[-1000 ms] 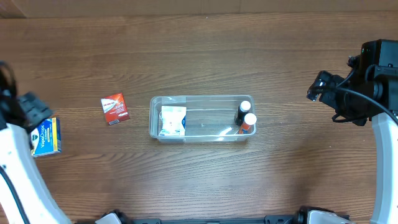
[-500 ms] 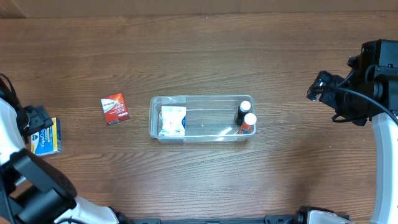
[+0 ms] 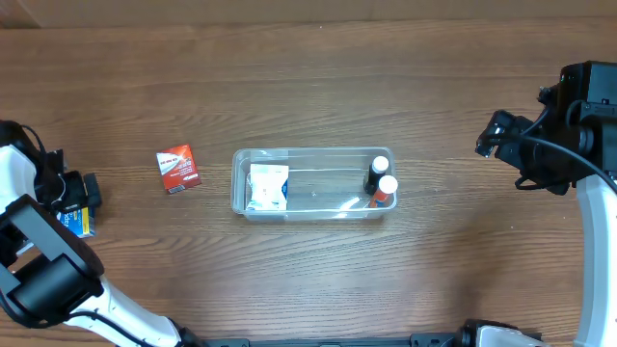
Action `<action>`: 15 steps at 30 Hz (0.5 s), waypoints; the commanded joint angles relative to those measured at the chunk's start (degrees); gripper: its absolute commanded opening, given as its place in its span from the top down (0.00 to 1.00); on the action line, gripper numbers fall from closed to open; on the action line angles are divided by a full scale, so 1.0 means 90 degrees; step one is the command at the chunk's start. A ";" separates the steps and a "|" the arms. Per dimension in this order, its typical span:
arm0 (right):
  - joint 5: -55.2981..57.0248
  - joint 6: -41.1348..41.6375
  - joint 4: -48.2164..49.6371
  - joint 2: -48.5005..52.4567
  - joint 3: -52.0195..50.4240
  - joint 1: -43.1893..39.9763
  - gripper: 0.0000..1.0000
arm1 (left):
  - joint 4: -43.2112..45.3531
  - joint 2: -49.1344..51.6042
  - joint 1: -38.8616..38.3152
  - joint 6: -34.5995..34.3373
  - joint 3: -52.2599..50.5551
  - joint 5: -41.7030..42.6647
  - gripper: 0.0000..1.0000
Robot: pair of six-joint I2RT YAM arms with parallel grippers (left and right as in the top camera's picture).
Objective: Pack container
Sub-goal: 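Move the left gripper to the blue VapoDrops box and grasp it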
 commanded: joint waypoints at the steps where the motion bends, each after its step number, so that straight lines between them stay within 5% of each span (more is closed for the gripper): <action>1: -0.0010 -0.0087 0.0032 -0.0063 -0.0015 -0.0005 0.00 | 0.0112 0.0114 0.0121 0.0192 -0.0007 -0.0034 0.00; 15: -0.0010 -0.0087 0.0056 -0.0063 -0.0015 -0.0005 0.00 | 0.0393 0.0243 0.0447 0.0393 -0.0015 0.0624 0.00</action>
